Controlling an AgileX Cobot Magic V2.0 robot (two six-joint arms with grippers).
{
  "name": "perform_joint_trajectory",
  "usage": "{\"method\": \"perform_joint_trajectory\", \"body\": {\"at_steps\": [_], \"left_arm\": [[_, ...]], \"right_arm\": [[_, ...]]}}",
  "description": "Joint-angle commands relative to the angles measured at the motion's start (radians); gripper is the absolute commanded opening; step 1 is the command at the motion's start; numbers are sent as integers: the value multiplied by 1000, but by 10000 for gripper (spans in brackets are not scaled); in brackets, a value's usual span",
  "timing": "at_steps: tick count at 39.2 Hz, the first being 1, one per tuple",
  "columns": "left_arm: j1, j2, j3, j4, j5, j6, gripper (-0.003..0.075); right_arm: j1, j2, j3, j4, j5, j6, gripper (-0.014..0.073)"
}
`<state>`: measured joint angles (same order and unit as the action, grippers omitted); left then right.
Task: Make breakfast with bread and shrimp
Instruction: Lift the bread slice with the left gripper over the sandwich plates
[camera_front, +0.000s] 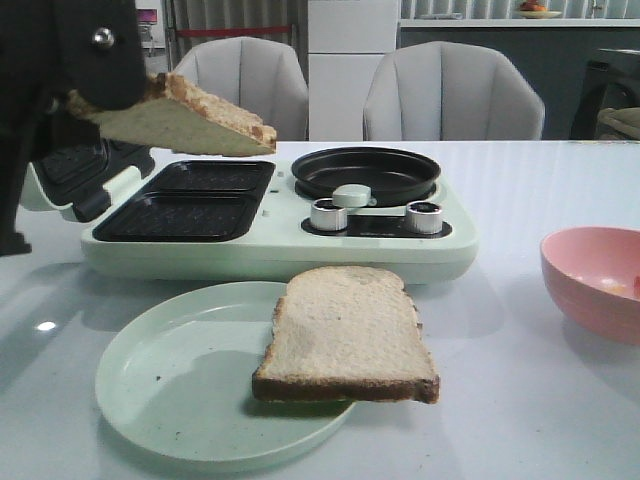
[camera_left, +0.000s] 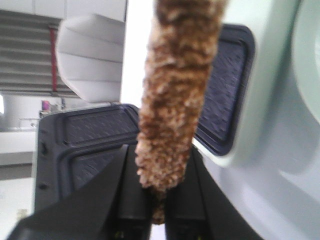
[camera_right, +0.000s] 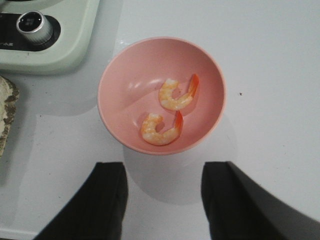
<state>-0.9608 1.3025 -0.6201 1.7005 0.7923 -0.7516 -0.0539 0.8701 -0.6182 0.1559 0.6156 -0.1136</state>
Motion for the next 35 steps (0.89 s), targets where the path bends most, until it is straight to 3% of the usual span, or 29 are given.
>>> {"method": "perform_joint_trajectory", "body": {"at_steps": [1, 17, 35], "left_arm": [[56, 9, -74, 122, 17, -13, 99], [297, 276, -384, 157, -101, -13, 99], [425, 628, -766, 157, -103, -13, 99]], "right_arm": [[4, -5, -35, 3, -50, -5, 457], [4, -5, -35, 3, -50, -5, 457], [4, -5, -35, 3, -50, -5, 457]]}}
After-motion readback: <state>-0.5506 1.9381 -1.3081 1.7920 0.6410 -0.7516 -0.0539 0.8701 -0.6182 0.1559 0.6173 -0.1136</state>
